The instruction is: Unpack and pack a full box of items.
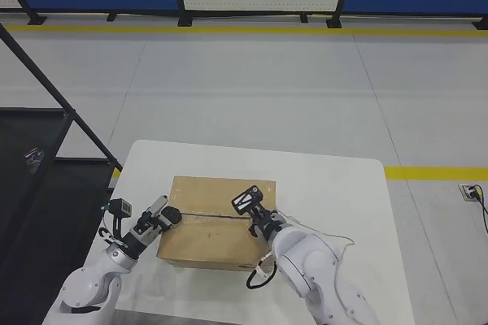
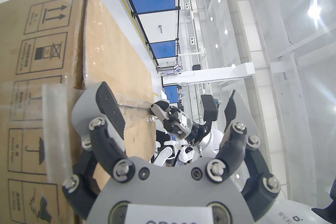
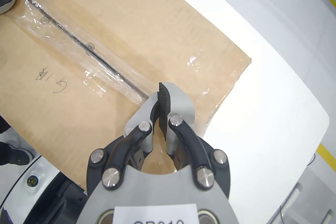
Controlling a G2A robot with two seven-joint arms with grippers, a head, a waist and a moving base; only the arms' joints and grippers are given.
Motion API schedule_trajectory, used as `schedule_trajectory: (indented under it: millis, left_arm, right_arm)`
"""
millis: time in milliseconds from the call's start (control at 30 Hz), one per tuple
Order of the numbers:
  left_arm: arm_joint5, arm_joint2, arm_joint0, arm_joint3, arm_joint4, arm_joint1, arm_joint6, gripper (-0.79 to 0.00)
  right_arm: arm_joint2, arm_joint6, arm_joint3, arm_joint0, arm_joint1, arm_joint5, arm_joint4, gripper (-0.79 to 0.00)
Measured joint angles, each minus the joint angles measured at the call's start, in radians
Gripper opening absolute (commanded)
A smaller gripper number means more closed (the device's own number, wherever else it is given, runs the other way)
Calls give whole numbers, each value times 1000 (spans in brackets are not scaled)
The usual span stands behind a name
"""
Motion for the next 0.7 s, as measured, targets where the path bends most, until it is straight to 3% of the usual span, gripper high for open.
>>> schedule_trajectory:
  millis: [200, 533, 700]
  left_arm:
    - [-1, 0, 1, 0, 0, 0, 0, 0]
    - [1, -1, 1, 3, 5, 1, 7, 0]
    - [1, 0, 1, 0, 7, 1, 11, 0]
  right_arm:
    - [74, -45, -24, -42, 7, -13, 112, -785]
    - [73, -51, -23, -46, 7, -12, 112, -785]
    - [109, -20, -6, -41, 5, 38, 220, -785]
